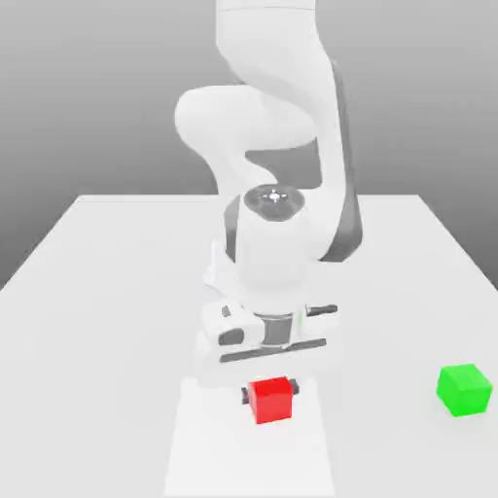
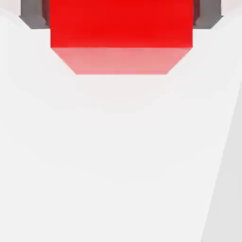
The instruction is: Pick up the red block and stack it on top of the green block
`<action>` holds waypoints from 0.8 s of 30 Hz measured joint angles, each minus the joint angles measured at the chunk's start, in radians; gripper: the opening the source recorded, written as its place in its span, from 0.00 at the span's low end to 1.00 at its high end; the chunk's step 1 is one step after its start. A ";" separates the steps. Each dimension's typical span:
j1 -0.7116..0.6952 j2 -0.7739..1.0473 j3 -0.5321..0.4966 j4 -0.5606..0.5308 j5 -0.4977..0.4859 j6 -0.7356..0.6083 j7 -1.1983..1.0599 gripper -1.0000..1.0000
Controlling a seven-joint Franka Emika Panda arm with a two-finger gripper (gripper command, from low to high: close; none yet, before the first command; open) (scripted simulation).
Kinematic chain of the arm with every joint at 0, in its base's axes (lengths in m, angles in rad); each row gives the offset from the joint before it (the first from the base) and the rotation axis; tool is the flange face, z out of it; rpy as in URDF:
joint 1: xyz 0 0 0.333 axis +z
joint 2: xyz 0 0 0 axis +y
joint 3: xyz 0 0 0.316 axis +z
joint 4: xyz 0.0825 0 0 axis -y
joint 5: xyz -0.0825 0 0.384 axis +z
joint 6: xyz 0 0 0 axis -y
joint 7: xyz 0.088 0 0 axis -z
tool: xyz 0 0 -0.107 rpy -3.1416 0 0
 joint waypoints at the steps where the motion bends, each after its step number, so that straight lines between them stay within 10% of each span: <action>1: 0.000 0.000 0.000 0.000 -0.001 0.000 0.001 0.00; 12: 0.008 -0.235 0.041 0.006 -0.035 -0.241 0.093 0.00; 24: 0.391 -0.055 0.254 0.263 -0.116 -0.323 0.559 0.00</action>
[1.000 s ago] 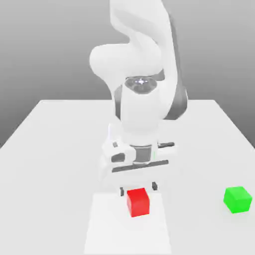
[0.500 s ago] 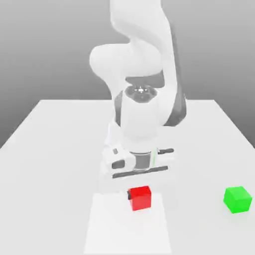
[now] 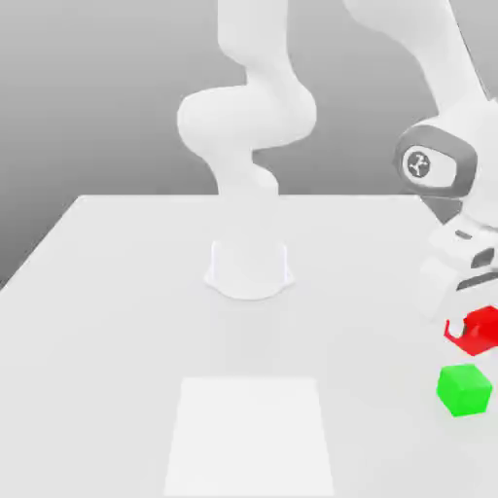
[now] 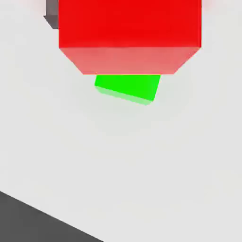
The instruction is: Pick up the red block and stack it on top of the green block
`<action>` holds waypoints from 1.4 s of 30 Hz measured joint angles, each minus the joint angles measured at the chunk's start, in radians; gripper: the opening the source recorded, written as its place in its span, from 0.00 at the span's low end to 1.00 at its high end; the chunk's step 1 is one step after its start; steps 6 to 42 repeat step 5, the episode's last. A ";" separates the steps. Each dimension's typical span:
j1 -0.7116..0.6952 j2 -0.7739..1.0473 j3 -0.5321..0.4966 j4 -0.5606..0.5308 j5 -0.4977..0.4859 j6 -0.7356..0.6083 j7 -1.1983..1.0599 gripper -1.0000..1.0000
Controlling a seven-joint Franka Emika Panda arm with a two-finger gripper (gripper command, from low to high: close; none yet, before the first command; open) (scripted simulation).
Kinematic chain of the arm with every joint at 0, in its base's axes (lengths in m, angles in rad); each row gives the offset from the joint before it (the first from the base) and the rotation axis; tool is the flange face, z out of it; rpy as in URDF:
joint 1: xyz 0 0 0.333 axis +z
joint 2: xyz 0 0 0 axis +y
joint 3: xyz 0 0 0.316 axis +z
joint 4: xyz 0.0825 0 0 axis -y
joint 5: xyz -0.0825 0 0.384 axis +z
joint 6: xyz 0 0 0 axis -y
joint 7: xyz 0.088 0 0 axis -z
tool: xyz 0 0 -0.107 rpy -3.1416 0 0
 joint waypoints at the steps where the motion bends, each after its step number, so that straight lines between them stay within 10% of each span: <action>1: 0.013 0.035 -0.016 0.003 -0.019 0.031 0.016 0.00; 2: 0.023 0.068 -0.029 0.006 -0.038 0.061 0.031 1.00; 42: 0.023 0.068 -0.029 0.006 -0.038 0.061 0.031 1.00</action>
